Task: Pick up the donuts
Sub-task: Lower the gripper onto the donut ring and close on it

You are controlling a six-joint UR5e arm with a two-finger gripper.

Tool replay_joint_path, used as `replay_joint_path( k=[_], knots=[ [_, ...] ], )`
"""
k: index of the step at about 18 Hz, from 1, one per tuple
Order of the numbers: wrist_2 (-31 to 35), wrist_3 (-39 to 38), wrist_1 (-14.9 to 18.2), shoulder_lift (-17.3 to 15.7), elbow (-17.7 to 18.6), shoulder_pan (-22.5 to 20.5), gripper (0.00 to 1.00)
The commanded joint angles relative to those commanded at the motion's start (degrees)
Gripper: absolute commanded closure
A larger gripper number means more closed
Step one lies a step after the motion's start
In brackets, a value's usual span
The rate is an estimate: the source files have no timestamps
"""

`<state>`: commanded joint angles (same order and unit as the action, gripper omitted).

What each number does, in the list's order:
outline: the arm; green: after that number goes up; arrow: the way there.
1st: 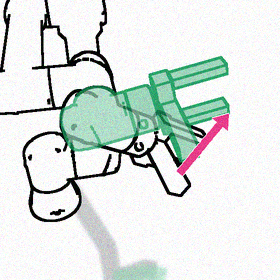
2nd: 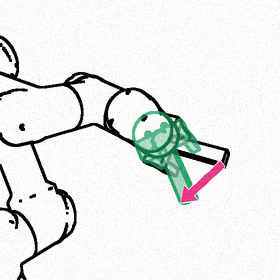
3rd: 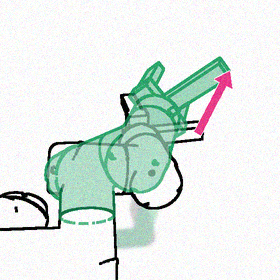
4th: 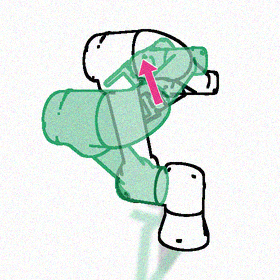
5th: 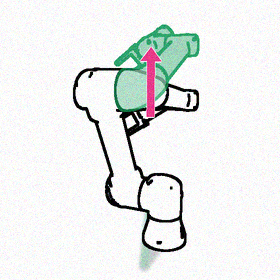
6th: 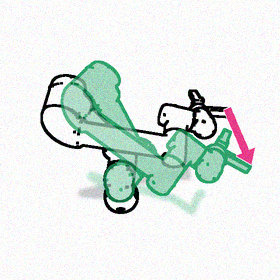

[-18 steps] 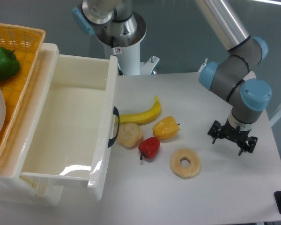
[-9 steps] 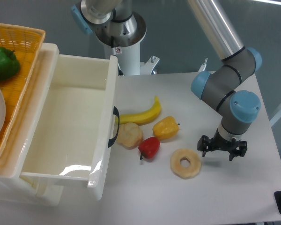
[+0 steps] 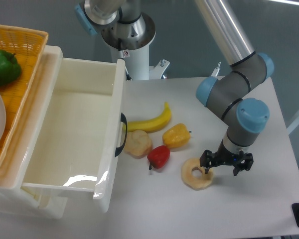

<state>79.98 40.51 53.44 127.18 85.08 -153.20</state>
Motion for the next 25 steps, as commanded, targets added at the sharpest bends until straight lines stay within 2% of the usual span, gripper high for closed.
replay_joint_path(
  k=[12,14,17,20,22,25],
  knots=[
    [0.7,0.36,-0.18,1.23,0.44,0.09,0.0],
    [2.63,0.36,-0.26,1.41,0.35,0.18,0.02],
    [2.72,0.62,-0.26,1.41,0.18,0.18,0.09],
    [2.9,3.25,-0.26,1.67,0.18,0.18,0.34],
    [2.9,4.4,-0.26,1.67,0.18,0.18,0.46],
    [2.9,6.85,-0.26,1.93,0.09,0.18,0.53]
  ],
)
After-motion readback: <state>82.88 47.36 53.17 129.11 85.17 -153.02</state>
